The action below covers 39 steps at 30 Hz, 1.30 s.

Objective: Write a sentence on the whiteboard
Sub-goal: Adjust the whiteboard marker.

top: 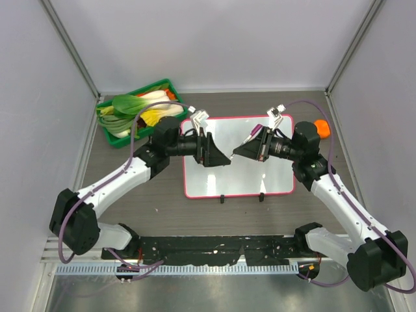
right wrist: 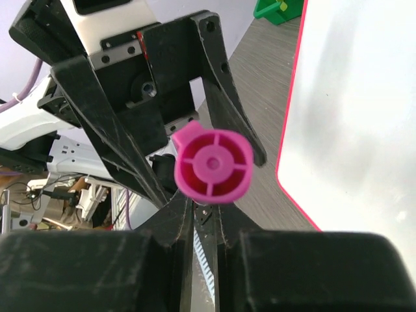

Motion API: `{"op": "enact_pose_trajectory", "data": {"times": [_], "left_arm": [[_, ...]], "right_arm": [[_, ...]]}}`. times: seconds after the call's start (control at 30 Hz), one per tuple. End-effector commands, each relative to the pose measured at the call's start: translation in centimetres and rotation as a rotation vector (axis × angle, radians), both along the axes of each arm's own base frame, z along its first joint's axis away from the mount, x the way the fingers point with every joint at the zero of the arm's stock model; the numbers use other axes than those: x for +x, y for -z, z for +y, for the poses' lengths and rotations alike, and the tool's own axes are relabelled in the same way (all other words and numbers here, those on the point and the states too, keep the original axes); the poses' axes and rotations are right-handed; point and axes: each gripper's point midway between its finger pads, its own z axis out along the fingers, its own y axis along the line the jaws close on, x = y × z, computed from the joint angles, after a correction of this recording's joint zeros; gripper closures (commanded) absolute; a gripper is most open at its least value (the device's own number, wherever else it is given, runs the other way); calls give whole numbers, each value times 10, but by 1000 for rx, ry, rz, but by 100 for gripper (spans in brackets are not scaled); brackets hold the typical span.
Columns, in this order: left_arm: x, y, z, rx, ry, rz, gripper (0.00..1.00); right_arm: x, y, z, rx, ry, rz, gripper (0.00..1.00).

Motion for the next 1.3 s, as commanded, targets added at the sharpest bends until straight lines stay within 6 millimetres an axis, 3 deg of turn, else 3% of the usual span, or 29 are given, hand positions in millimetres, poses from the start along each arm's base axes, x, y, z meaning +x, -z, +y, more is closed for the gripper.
{"op": "enact_pose_trajectory", "data": {"times": [0.0, 0.07, 0.3, 0.57, 0.8, 0.93, 1.1, 1.27], "left_arm": [[13, -23, 26, -17, -135, -90, 14], [19, -23, 38, 18, -181, -108, 10], [50, 6, 96, 259, -476, -78, 8], [39, 53, 137, 520, -691, 42, 9], [-6, 79, 100, 632, -743, 43, 10], [-33, 96, 65, 624, -729, 53, 11], [-56, 130, 23, 687, -676, 55, 13], [-66, 169, 1, 772, -662, 63, 20]], "right_arm": [[-1, -11, -5, -22, 44, -75, 99], [1, -10, -8, -32, 69, -74, 99], [13, 2, -23, -108, 205, -61, 99], [22, 20, -36, -177, 297, -21, 99], [27, 38, -47, -229, 372, 29, 99], [29, 41, -54, -246, 414, 44, 99], [29, 40, -64, -257, 453, 51, 100], [28, 37, -78, -278, 494, 48, 99]]}}
